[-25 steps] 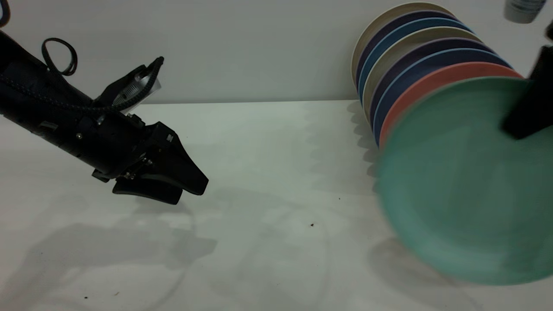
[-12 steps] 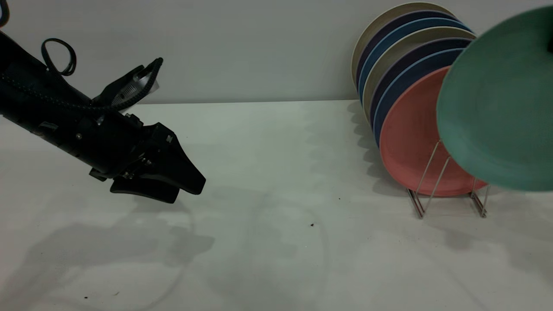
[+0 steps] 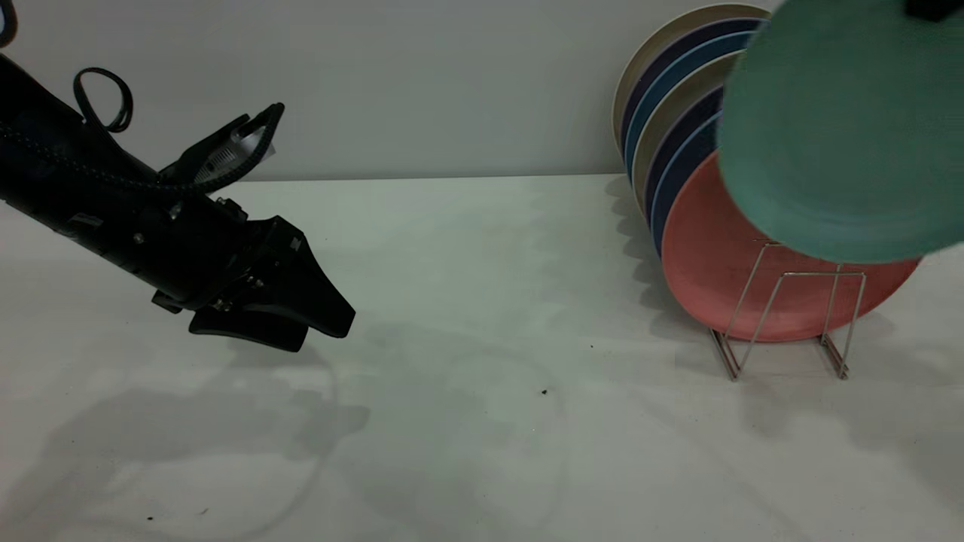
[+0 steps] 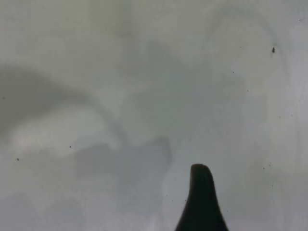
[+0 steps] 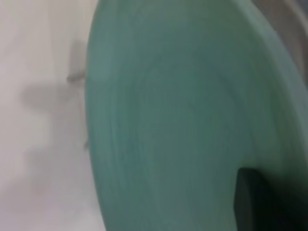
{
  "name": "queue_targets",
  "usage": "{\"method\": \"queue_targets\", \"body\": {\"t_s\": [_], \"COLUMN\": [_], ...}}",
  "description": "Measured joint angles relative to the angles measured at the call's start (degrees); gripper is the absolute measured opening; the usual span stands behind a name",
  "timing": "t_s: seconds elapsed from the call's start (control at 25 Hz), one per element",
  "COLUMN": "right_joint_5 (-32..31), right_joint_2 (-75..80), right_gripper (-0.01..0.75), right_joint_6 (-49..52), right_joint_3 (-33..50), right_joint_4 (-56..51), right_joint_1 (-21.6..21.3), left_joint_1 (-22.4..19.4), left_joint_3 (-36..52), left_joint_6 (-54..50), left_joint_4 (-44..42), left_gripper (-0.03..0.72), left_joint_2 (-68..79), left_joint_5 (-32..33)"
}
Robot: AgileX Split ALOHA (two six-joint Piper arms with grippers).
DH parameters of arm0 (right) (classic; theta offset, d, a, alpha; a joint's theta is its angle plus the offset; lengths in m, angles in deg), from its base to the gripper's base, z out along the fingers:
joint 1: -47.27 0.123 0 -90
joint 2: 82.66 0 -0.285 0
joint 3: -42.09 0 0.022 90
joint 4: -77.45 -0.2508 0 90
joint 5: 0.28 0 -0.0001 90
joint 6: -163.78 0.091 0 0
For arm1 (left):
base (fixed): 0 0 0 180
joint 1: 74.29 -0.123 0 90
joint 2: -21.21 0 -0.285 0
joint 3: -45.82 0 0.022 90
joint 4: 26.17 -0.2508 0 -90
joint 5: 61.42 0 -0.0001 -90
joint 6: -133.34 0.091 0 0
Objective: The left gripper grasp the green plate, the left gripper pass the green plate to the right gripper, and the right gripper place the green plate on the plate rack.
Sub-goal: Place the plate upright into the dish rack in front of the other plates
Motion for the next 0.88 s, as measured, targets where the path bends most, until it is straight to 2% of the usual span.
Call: {"method": "queue_targets", "body": {"t_s": [0.88], "right_joint_5": [5.06], "right_joint_2": [5.71], "right_gripper": [0.1], "right_joint_6": [-7.58], "right_joint_3": [-0.11], "right_joint_4": [-4.75], "right_joint_1": [0.01], "left_joint_1": [0.0], "left_joint_3": [0.0], "left_joint_6": [0.07], "left_joint_4": [0.0], "left_gripper": [0.588], "left_joint_2": [0.0], "left_joint_5": [-0.88]}}
